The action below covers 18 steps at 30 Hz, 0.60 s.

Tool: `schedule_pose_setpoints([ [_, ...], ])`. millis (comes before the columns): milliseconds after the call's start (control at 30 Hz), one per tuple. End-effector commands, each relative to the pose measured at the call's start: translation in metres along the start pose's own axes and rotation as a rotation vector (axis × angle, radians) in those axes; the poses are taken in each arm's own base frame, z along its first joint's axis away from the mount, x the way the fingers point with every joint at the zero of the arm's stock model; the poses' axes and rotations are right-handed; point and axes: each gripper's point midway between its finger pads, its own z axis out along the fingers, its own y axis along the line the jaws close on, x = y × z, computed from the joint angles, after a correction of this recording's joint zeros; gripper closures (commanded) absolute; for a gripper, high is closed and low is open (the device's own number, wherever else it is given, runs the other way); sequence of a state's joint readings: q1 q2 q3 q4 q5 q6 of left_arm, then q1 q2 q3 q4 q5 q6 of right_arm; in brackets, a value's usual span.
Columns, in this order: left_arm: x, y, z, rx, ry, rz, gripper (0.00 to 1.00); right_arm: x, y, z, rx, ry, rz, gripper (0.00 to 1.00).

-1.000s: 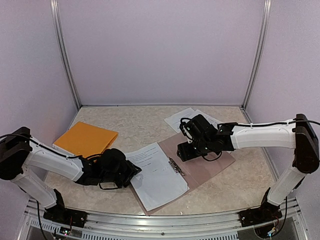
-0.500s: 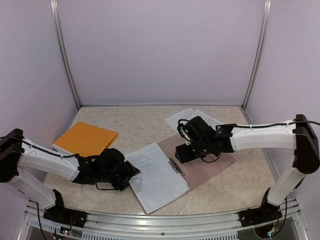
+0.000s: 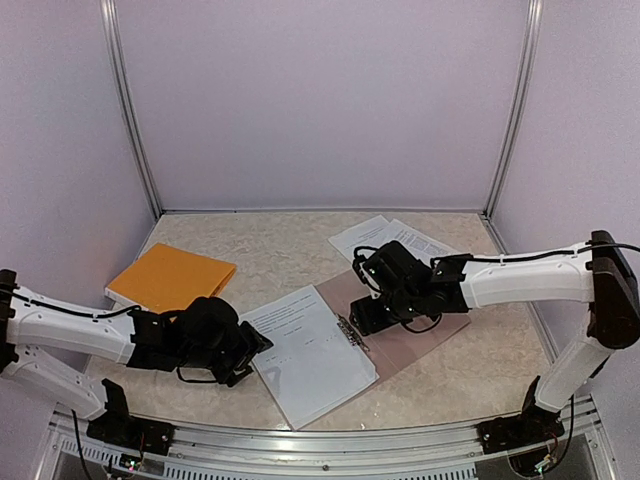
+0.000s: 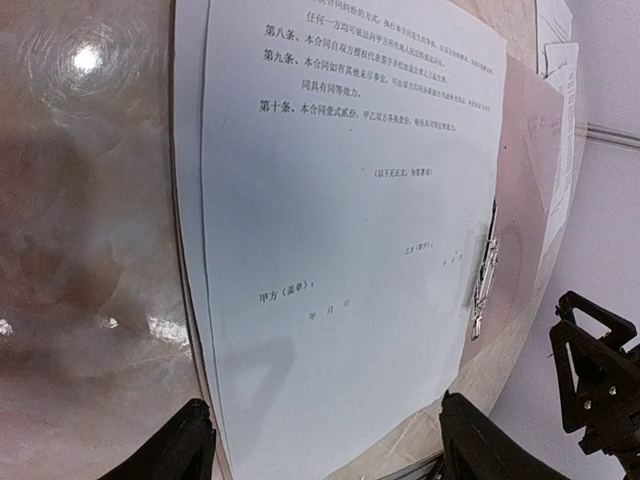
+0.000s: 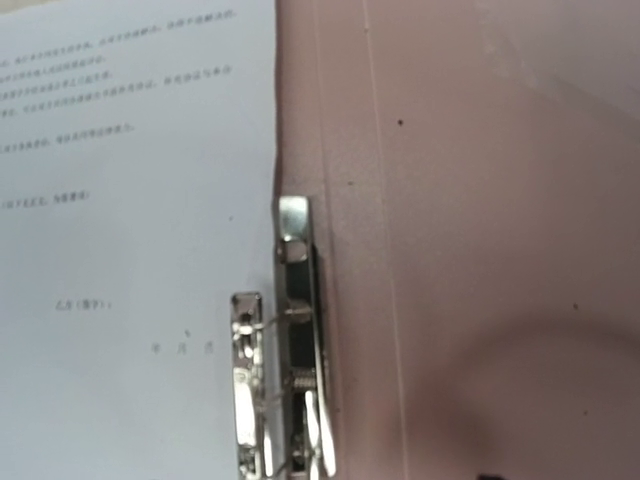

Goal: Put the files into the folder
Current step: Close the spring clip on the folder.

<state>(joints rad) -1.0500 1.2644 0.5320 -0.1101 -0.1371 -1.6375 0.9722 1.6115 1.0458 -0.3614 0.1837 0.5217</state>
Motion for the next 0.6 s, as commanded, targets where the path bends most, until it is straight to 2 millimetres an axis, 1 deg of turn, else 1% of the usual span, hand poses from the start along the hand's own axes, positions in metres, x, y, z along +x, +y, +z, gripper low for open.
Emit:
schedule_pose_setpoints([
  [0, -0.006, -0.016, -0.011, 0.026, -0.050, 0.121, 0.26, 0.006, 0.001, -0.003, -0.004, 0.003, -0.007, 0.36],
  [67, -0.008, -0.038, -0.015, 0.058, -0.069, 0.231, 0.25, 0.010, 0.001, -0.001, 0.000, 0.011, -0.014, 0.36],
  [100, -0.008, -0.054, -0.017, 0.086, -0.076, 0.282, 0.24, 0.011, 0.000, 0.001, 0.002, 0.015, -0.016, 0.36],
  [167, -0.006, -0.075, -0.016, 0.126, -0.082, 0.372, 0.23, 0.013, 0.002, 0.003, -0.014, 0.018, -0.026, 0.36],
  [200, -0.006, -0.085, -0.016, 0.152, -0.082, 0.398, 0.22, 0.014, 0.004, 0.004, -0.028, 0.020, -0.031, 0.36],
  [267, -0.007, -0.100, -0.012, 0.181, -0.073, 0.423, 0.22, 0.015, 0.008, 0.005, -0.050, 0.025, -0.038, 0.36],
  [300, -0.007, -0.100, -0.005, 0.172, -0.064, 0.427, 0.22, 0.017, 0.009, 0.006, -0.053, 0.031, -0.042, 0.36],
  [400, -0.010, -0.113, 0.008, 0.218, -0.046, 0.426, 0.22, 0.021, 0.010, 0.007, -0.065, 0.045, -0.050, 0.38],
  [467, -0.008, -0.113, 0.024, 0.224, -0.001, 0.420, 0.22, 0.024, 0.010, 0.007, -0.075, 0.053, -0.051, 0.39],
  [500, -0.006, -0.116, 0.029, 0.238, 0.024, 0.417, 0.22, 0.026, 0.010, 0.007, -0.079, 0.059, -0.049, 0.39],
  [533, -0.001, -0.112, 0.039, 0.232, 0.064, 0.417, 0.22, 0.028, 0.009, 0.007, -0.081, 0.064, -0.046, 0.39],
  [567, 0.001, -0.113, 0.043, 0.239, 0.083, 0.419, 0.22, 0.029, 0.008, 0.007, -0.084, 0.065, -0.041, 0.40],
])
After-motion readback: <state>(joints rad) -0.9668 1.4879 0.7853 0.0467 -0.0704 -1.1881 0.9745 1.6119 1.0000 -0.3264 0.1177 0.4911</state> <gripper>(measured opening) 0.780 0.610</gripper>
